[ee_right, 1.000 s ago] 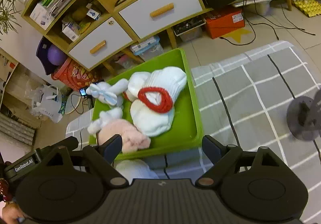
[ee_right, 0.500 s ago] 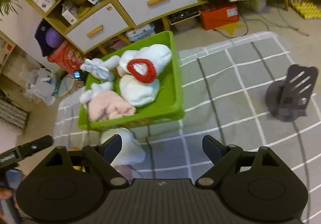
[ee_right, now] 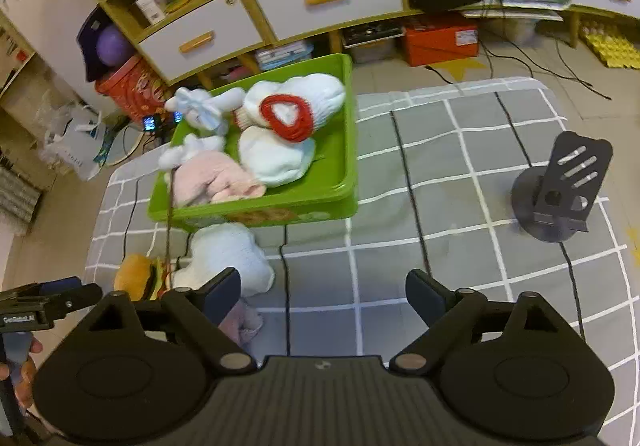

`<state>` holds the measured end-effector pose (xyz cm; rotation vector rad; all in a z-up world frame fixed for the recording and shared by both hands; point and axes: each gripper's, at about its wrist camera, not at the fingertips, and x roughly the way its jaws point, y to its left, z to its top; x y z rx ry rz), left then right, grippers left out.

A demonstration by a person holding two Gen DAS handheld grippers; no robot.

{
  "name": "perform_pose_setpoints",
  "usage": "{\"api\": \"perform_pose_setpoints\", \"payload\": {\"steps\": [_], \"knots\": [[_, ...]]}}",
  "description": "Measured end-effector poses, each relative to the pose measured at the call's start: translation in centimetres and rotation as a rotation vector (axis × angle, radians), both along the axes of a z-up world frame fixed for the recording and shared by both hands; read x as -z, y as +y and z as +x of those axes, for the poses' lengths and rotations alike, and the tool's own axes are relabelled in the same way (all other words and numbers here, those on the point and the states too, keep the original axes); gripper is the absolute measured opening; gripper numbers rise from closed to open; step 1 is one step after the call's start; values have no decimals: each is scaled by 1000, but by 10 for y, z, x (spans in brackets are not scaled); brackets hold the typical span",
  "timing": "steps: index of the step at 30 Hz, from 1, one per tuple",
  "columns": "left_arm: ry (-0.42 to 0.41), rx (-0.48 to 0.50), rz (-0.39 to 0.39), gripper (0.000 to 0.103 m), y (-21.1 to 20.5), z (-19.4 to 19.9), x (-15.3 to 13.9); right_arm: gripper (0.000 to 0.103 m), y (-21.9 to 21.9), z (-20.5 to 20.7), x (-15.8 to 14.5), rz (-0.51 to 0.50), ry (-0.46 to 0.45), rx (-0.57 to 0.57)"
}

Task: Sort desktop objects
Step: 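Withdraw both grippers from the bin toward the burger and brown plush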

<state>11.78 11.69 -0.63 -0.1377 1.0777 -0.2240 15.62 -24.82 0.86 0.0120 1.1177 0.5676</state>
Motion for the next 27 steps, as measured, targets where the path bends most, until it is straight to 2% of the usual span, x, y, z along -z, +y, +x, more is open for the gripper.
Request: {"api": "perform_pose_setpoints", "payload": {"steps": [6, 13, 21, 27], "knots": [[24, 15, -10, 102, 3, -7, 6, 92, 19, -16, 11, -24, 15, -91], [55, 35, 9, 102, 6, -15, 20, 92, 33, -29, 35, -72, 66, -135], [70, 41, -10, 102, 9, -10, 34, 92, 52, -36, 45, -56, 124, -175], [49, 26, -36, 102, 11, 1, 43, 92, 70, -42, 58, -58, 161, -206]]}}
